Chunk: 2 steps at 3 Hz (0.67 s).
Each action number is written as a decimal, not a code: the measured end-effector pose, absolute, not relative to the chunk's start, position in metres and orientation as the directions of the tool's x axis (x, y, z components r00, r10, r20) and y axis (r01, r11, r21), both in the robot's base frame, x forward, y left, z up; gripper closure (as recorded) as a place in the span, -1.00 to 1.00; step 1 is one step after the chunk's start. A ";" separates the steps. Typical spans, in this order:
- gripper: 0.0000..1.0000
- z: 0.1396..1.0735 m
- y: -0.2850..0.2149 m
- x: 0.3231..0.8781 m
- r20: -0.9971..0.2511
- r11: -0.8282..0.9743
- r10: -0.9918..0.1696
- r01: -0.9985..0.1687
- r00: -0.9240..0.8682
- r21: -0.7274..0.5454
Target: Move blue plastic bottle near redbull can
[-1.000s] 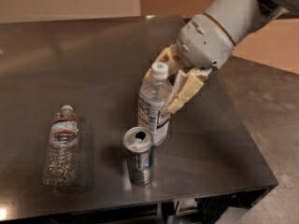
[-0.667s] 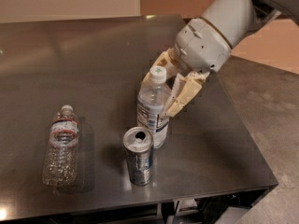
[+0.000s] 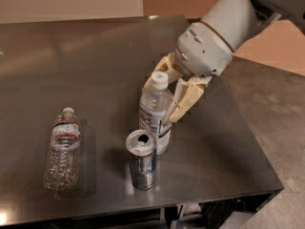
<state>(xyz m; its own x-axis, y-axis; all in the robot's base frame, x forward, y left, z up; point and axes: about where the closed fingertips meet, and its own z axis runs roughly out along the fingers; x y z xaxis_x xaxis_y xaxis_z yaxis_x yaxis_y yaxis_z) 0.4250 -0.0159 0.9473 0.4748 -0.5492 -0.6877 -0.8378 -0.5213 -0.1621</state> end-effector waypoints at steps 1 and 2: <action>-0.22 0.945 -0.016 0.425 -0.691 -0.525 -0.545 -0.836 0.475 -0.160; -0.67 0.944 -0.016 0.426 -0.699 -0.529 -0.537 -0.834 0.472 -0.157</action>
Offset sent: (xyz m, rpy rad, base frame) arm -0.0113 -0.0116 -0.0079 -0.0079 0.0598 0.0579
